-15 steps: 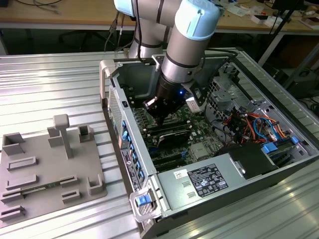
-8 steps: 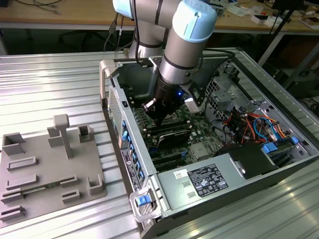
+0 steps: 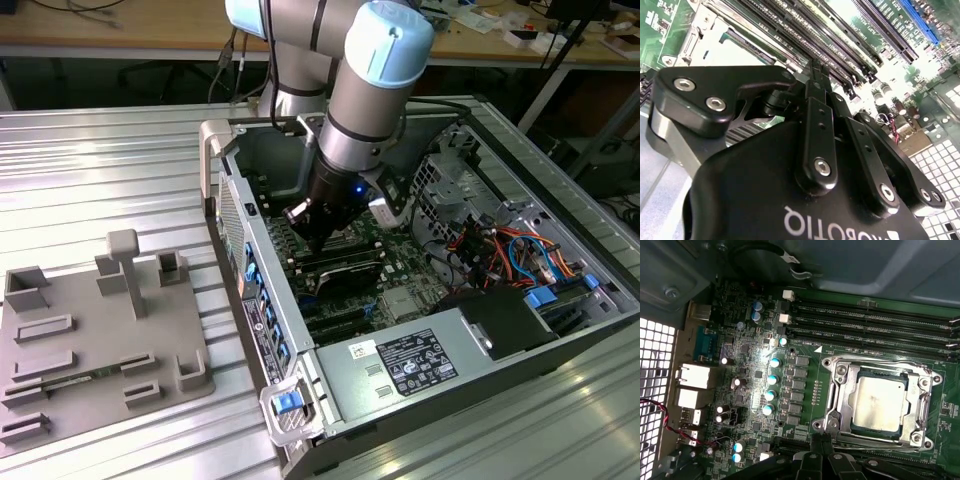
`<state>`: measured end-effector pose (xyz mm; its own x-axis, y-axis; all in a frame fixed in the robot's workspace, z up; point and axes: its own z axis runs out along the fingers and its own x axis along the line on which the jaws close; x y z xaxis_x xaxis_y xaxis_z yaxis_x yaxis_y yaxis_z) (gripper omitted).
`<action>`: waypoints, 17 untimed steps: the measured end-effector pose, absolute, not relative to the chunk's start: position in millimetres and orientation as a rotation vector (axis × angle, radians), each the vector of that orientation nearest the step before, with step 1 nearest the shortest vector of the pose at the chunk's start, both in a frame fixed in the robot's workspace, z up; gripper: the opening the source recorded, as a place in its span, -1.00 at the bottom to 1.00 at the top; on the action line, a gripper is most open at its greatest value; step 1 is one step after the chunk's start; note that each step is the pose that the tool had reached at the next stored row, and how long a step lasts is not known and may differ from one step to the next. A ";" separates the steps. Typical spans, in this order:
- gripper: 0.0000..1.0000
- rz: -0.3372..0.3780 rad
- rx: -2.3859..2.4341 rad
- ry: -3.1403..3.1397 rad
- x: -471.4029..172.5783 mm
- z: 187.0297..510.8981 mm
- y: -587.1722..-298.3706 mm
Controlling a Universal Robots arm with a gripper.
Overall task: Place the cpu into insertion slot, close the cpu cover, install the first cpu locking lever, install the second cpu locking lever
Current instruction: 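Install the second cpu locking lever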
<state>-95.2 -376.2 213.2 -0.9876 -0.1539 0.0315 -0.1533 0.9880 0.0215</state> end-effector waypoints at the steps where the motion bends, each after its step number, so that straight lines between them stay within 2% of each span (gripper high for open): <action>1: -0.79 -0.034 0.240 -3.099 -95.2 212.9 -376.2; 6: -0.79 -0.081 0.241 -3.101 -95.7 211.0 -376.2; 17: -0.79 -0.090 0.241 -3.101 -96.4 206.0 -376.3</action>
